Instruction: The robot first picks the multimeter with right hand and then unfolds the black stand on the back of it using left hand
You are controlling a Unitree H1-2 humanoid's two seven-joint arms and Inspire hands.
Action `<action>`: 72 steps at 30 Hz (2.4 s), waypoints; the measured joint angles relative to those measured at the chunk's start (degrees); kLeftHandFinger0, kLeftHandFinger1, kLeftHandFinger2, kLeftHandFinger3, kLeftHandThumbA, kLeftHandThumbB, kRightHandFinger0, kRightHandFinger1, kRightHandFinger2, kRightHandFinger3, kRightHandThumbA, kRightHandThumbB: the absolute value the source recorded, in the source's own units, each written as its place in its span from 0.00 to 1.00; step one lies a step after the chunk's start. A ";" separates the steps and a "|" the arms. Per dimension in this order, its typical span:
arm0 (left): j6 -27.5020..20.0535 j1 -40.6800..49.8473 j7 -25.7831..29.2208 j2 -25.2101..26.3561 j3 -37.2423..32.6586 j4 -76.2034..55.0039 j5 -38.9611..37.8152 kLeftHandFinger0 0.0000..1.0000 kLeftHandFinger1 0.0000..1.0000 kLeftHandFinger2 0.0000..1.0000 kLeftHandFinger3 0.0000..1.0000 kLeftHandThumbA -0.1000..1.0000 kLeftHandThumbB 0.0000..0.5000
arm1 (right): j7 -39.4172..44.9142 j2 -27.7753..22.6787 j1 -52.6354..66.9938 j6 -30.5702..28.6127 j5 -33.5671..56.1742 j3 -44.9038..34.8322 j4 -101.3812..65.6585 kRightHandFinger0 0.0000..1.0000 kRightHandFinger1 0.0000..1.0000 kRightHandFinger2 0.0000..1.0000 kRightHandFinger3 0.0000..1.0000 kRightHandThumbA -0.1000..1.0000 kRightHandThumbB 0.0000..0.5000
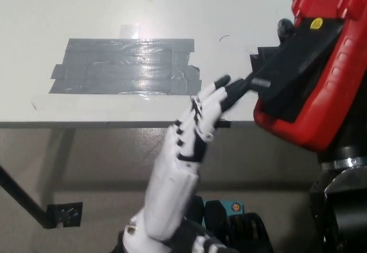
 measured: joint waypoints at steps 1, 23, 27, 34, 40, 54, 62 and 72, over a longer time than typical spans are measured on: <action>-0.09 0.24 0.17 0.00 -0.30 0.02 0.35 1.00 1.00 1.00 1.00 1.00 0.72 | -0.61 0.10 -0.20 -0.30 0.00 -0.11 -0.03 0.00 0.43 0.80 1.00 0.00 0.06; -0.59 1.20 5.24 0.13 -1.37 0.82 8.28 1.00 1.00 1.00 1.00 1.00 0.61 | -7.41 0.51 -1.43 -6.13 0.15 -0.15 -0.02 0.00 0.44 0.80 1.00 0.00 0.07; -0.47 -3.35 5.07 0.11 1.83 -1.65 7.32 1.00 1.00 1.00 1.00 1.00 0.63 | -7.29 -0.25 -1.35 -6.44 -0.27 0.33 0.03 0.00 0.44 0.80 1.00 0.00 0.07; -0.20 -12.08 4.30 -0.09 4.34 -2.42 5.89 1.00 1.00 1.00 1.00 1.00 0.60 | -6.09 -0.39 -0.21 -6.43 -3.43 3.89 0.30 0.00 0.43 0.76 1.00 0.00 0.07; 2.25 -13.31 1.89 -0.45 4.40 -2.34 5.91 1.00 1.00 1.00 1.00 1.00 0.55 | -5.63 -0.32 0.89 -6.38 -5.59 6.06 0.47 0.00 0.40 0.75 1.00 0.00 0.08; 6.54 -11.39 -5.80 3.20 2.80 -1.14 5.68 1.00 1.00 1.00 1.00 1.00 0.57 | -4.47 -0.35 1.08 -6.35 -9.28 7.18 1.80 0.00 0.40 0.75 1.00 0.00 0.06; 6.46 -7.98 -5.80 3.20 2.79 -0.41 4.96 1.00 1.00 1.00 1.00 1.00 0.62 | -4.47 -0.36 0.78 -6.60 -9.67 5.89 1.33 0.00 0.45 0.77 1.00 0.00 0.05; 6.14 -3.54 -5.72 2.09 2.05 -0.35 4.88 1.00 1.00 1.00 1.00 1.00 0.56 | -5.76 -0.11 -2.08 -7.81 -7.77 3.01 0.27 0.00 0.43 0.82 1.00 0.00 0.03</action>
